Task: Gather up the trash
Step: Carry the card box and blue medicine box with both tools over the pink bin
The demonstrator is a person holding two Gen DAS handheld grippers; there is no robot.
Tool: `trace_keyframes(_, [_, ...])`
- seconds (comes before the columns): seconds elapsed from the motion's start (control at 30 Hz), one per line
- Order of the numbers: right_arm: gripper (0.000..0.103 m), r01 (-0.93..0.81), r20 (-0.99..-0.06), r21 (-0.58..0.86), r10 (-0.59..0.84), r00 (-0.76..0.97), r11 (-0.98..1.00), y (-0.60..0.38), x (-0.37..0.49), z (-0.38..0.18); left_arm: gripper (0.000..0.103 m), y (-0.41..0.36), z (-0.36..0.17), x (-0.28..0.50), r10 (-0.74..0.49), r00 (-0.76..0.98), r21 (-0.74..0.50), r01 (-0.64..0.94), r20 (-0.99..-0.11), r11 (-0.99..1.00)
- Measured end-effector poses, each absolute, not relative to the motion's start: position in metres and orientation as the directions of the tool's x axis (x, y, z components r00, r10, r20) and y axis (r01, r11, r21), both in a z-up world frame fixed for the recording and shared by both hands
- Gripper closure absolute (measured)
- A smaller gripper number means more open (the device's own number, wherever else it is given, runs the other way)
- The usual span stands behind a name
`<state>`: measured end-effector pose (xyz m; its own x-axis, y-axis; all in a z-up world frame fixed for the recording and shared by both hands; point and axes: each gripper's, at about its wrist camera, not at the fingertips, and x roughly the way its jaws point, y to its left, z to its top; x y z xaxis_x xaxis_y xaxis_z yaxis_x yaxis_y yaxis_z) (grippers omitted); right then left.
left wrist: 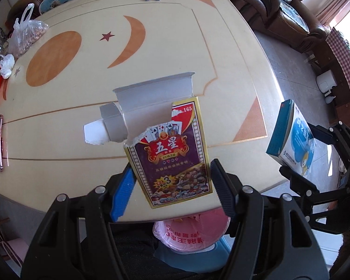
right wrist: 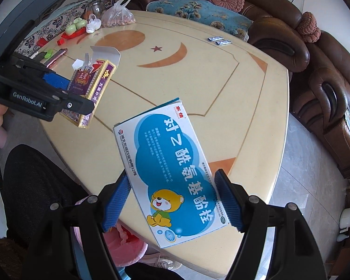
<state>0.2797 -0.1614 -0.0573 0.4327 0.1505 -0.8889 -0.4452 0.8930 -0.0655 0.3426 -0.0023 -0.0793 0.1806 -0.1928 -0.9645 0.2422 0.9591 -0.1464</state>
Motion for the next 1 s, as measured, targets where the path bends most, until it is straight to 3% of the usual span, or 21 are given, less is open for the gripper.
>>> trace_keyframes(0.47, [0.032,-0.423,-0.846,-0.058,0.180,0.501,0.904,-0.152,0.186,-0.029,0.040,0.012,-0.069,0.235,-0.225,0.232,-0.140,0.333,-0.946,0.932])
trace_keyframes(1.0, [0.032,-0.402,-0.881,-0.011,0.181,0.438,0.916,-0.140,0.110,-0.082,0.040,0.015,-0.118,0.155,-0.243,0.206,-0.151,0.381,-0.948,0.912])
